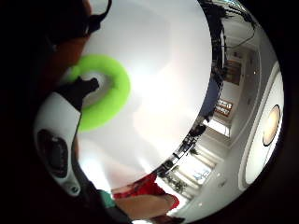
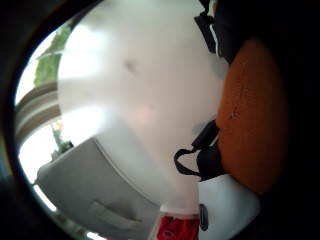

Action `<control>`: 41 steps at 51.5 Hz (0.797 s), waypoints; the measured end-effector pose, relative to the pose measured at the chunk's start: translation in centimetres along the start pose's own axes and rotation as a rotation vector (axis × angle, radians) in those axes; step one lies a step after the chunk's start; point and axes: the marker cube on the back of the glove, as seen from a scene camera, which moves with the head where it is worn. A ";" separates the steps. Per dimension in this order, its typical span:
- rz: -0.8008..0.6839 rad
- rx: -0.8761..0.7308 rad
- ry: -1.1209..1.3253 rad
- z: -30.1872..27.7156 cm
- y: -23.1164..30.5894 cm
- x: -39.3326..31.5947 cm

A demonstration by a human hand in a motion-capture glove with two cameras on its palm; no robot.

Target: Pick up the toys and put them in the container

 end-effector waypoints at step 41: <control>-0.216 0.350 -0.049 -11.8 10.6 2.6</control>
